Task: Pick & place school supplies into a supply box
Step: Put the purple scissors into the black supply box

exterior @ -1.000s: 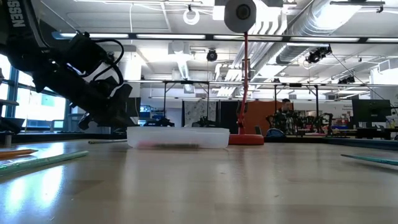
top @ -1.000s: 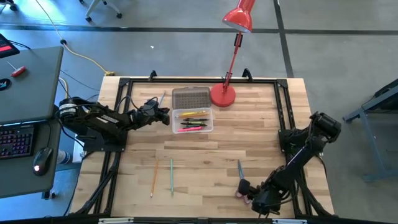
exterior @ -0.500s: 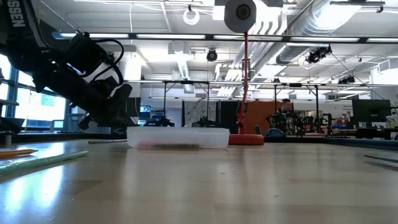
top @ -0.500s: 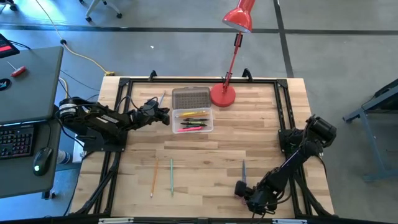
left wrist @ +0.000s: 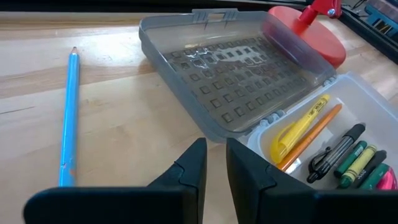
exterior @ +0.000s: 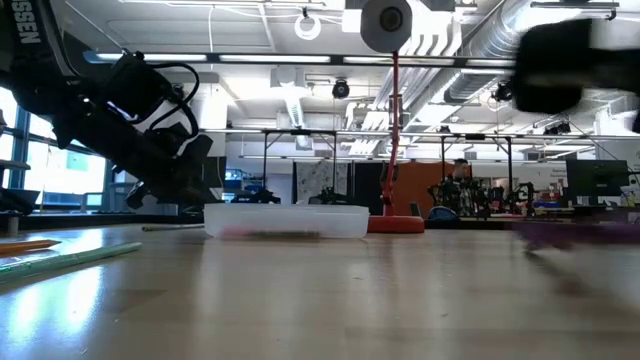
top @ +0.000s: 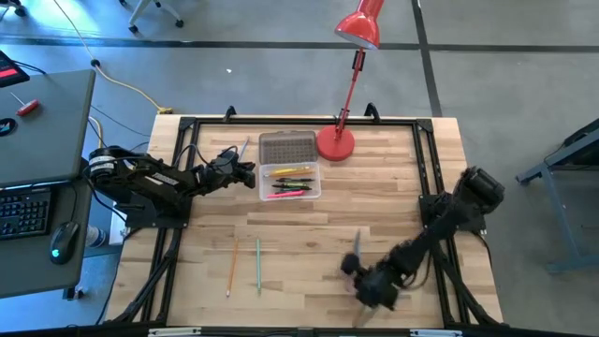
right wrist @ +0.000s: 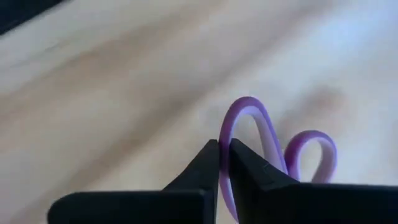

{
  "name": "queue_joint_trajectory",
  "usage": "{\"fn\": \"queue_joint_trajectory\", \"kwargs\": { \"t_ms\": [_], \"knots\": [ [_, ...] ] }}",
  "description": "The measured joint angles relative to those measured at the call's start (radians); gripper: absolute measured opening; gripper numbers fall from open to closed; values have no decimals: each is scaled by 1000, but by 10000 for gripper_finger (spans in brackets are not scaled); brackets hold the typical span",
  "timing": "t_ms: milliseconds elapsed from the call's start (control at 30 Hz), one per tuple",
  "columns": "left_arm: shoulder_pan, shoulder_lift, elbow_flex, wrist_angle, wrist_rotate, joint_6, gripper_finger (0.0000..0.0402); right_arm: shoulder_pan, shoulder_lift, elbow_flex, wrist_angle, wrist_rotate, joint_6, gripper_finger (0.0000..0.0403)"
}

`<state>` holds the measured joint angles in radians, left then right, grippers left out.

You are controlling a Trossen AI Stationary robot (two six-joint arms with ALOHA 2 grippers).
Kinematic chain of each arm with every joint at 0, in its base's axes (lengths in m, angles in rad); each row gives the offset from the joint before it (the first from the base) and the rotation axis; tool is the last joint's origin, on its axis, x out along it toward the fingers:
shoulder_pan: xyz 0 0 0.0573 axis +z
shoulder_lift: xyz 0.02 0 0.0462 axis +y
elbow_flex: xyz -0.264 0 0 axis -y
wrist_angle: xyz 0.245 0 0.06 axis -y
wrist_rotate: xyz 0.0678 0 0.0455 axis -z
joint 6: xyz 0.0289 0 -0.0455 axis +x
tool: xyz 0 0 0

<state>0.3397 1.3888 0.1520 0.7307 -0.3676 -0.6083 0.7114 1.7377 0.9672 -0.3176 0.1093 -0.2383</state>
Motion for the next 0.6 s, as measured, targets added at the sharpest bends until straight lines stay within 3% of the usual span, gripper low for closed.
{"fn": "queue_joint_trajectory", "kwargs": {
  "t_ms": [133, 367, 467, 600],
  "knots": [
    [0, 0, 0, 2, 0, 0, 92, -106, -76, 37, 3, 111, -17, 4],
    [0, 0, 0, 0, 0, 0, 92, -400, -108, 113, 220, 233, -47, 3],
    [0, 0, 0, 1, 0, 0, 92, -523, -85, 128, 363, 218, -20, 4],
    [0, 0, 0, 3, 0, 0, 92, -615, -30, 163, 411, 89, -115, 2]
  ]
}}
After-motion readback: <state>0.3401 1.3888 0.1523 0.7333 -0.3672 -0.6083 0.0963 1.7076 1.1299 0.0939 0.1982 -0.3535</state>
